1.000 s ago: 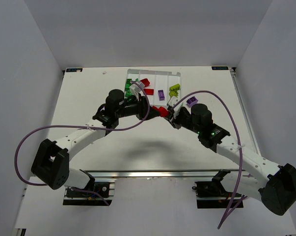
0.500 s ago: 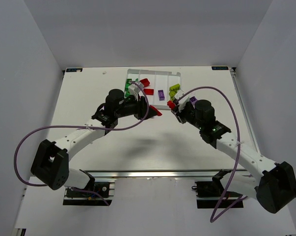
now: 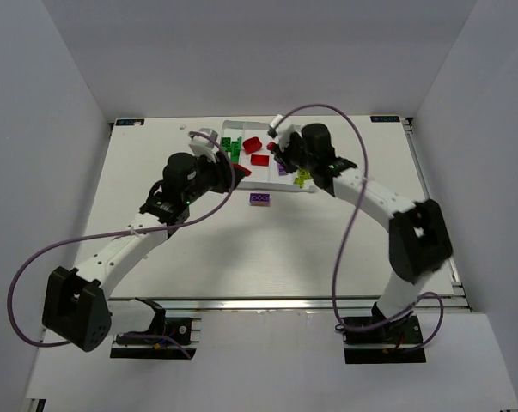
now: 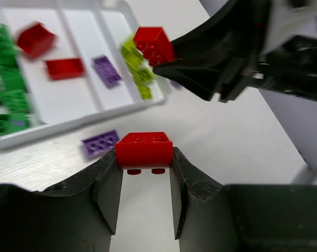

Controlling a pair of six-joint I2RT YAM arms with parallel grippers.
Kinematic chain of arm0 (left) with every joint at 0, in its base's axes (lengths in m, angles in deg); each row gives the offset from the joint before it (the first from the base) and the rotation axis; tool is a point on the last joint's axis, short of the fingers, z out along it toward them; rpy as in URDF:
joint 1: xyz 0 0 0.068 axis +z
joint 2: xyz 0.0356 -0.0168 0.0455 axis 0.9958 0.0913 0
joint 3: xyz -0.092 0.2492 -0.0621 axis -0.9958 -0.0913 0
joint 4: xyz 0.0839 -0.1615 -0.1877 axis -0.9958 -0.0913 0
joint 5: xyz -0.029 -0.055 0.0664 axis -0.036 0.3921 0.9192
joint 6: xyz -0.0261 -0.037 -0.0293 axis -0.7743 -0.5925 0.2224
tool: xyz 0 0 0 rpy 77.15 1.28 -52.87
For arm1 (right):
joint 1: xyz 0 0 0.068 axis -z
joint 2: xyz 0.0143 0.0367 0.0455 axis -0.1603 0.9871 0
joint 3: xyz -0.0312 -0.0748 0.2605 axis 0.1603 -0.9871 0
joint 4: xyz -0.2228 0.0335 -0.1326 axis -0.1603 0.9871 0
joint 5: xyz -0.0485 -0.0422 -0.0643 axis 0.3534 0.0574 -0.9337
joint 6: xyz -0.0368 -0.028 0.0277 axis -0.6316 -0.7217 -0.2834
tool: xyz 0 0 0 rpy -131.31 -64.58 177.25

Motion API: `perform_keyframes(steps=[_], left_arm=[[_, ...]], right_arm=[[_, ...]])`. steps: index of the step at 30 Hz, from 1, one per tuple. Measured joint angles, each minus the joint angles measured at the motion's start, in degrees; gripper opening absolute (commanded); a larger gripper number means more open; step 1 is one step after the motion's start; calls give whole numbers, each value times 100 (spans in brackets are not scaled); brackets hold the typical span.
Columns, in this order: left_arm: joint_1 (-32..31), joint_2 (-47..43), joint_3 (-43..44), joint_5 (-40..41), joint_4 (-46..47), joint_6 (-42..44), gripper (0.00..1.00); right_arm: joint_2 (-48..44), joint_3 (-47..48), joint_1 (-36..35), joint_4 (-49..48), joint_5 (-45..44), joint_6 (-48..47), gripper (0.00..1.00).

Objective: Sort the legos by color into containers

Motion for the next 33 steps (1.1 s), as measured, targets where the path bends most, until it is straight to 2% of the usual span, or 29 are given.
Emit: perform_keyframes(steps=[5, 11, 12, 13, 15, 19, 22, 28, 33], left_arm=[[149, -603, -61, 868, -17, 83, 0], [197, -826, -66, 1263, 13, 186, 0], [210, -813, -72, 1287, 13, 190, 0], [225, -798, -74, 1305, -2, 190, 0], [227, -776, -76, 1325, -17, 190, 0], [245, -772, -85, 1329, -24, 188, 0], [256, -772, -85, 1331, -24, 190, 0], [258, -734, -85, 1331, -24, 203, 0], [258, -658, -85, 1279, -39, 229, 0]], right_arm=[[1902, 1884, 26, 457, 264, 109, 0], [3344, 3698, 24, 1379, 494, 463, 0], [3438, 3856, 24, 1467, 511, 507, 3], [3469, 3919, 24, 1530, 529, 557, 17], [3471, 3943, 24, 1624, 555, 616, 24], [3471, 3943, 20, 1718, 527, 658, 49], [3471, 3943, 20, 1790, 505, 634, 55], [3440, 3814, 20, 1797, 490, 601, 56], [2747, 2820, 22, 1956, 490, 610, 56]])
